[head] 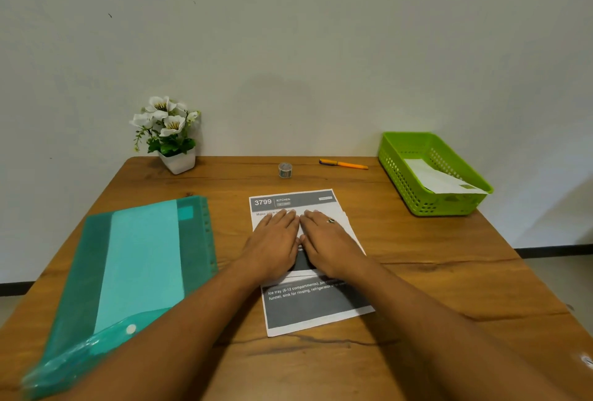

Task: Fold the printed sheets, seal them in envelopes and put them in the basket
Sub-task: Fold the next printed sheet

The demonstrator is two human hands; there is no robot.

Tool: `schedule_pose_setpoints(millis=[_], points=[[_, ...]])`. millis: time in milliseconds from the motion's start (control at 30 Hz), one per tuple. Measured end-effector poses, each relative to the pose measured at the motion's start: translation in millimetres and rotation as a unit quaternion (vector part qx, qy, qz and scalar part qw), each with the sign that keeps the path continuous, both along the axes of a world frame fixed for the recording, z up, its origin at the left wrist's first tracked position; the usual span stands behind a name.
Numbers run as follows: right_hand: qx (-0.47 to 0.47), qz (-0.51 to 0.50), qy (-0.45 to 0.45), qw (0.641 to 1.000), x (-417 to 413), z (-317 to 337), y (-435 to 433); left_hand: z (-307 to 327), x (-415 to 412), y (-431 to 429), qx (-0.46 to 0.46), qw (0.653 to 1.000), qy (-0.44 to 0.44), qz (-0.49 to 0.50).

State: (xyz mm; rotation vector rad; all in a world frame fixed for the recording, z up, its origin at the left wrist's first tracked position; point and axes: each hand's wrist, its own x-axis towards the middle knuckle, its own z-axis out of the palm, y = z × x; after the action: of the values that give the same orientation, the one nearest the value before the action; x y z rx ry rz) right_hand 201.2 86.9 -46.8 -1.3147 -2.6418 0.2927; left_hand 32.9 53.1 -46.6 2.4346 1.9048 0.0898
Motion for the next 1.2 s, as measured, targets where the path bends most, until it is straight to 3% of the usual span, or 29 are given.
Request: schedule_pose_setpoints(millis=[167,500,767,933,1200], points=[[0.014,-0.028,0.018,0.999,-1.7,-17.9,-4.1,-8.9,0.4,-3.7,-0.017,0.999,-0.035,0.007],[-0.028,-0.080,-0.065,0.994,44.8,-14.6,10.9,-6.1,-3.5,-4.1,-0.056,0.996,-0.013,0.063],[-0.047,-0.102,-0.082,0.990,57.6,-12.4,13.0,3.5,-17.5,2.0,-0.085,0.981,0.006,0.172],[-0.055,-0.101,-0.083,0.990,56.9,-9.6,12.7,27.6,-24.5,16.1,-0.053,0.996,0.017,0.070],[-0.088,-0.090,-0.081,0.989,55.3,1.0,20.3,44.9,-33.1,48.9,-0.159,0.984,-0.032,0.078]])
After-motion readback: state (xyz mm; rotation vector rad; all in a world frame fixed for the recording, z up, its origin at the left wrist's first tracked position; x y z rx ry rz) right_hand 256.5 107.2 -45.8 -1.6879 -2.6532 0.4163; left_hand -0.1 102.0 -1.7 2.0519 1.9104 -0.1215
